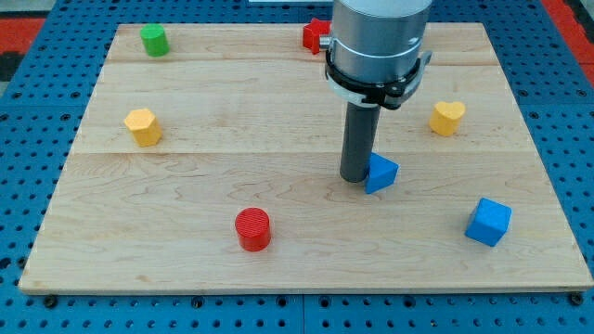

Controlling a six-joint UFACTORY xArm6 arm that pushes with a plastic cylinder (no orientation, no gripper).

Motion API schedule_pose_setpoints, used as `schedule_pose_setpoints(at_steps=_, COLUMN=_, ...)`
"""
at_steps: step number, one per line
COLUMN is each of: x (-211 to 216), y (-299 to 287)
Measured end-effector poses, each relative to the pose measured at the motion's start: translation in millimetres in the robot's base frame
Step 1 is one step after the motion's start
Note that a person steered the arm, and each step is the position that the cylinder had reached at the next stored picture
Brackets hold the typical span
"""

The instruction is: Push the blue cube closer to the blue triangle

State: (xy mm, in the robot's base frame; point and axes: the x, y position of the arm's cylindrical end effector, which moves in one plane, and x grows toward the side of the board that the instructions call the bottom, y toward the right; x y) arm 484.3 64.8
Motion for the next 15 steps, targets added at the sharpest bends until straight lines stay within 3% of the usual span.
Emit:
schedule_pose_setpoints(at_steps=1, x=53, y=-7)
schedule_pose_setpoints(at_steps=2, x=103, y=61)
schedule_pose_setpoints(at_steps=3, x=115, y=170)
schedule_pose_setpoints(at_steps=4, x=73, y=208)
schedule_pose_setpoints(at_steps=5, x=56, y=160)
schedule_pose_setpoints(at_steps=7, x=84, y=223)
schedule_pose_setpoints(at_steps=9, x=54, y=137)
schedule_pose_setpoints(at_steps=11, x=41, y=158)
schedule_pose_setpoints(at_steps=12, x=71, y=191)
schedule_pose_setpoints(at_steps=14, x=96, y=91)
schedule_pose_setpoints(at_steps=15, x=84, y=56)
